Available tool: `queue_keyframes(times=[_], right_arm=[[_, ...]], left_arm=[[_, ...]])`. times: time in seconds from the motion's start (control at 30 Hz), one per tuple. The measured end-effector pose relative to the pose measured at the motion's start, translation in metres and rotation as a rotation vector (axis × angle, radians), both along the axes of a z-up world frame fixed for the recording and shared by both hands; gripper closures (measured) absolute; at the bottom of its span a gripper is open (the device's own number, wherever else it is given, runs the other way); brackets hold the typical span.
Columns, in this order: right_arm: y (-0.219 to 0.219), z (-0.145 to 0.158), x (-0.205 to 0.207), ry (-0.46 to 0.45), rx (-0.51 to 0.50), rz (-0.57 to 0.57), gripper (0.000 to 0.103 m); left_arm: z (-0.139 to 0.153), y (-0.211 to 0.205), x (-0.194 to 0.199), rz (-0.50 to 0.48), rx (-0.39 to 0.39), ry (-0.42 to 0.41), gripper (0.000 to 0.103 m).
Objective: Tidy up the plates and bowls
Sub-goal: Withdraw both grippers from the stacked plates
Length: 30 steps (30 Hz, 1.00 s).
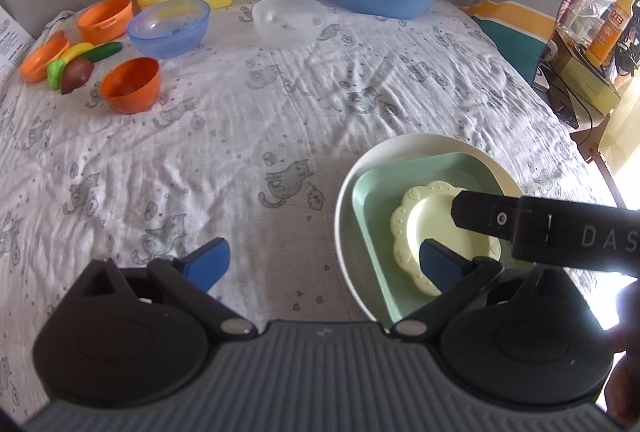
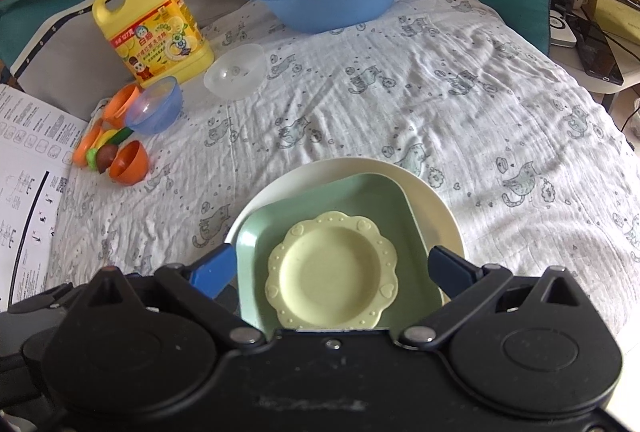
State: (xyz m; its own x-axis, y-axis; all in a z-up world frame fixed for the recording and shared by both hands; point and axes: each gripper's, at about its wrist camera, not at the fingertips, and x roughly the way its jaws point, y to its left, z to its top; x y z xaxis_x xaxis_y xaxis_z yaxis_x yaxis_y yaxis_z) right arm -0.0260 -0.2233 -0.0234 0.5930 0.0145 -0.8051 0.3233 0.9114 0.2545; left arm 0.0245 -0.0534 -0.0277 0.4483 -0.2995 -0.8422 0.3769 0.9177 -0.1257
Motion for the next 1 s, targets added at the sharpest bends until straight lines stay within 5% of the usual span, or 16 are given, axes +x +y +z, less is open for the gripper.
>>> queue_keyframes(times=[0.5,1.0], right_arm=[[0.043,0.008,0.031,0.038,-0.043,0.074,0.000],[0.084,0.010,0.120,0.023,0.006,0.170,0.000]], left_arm=[[-0.009,0.057,0.021,0.121,-0.060,0.025,0.000],[0.005,0.155,0.102,0.348,-0.035,-0.049,0.000]])
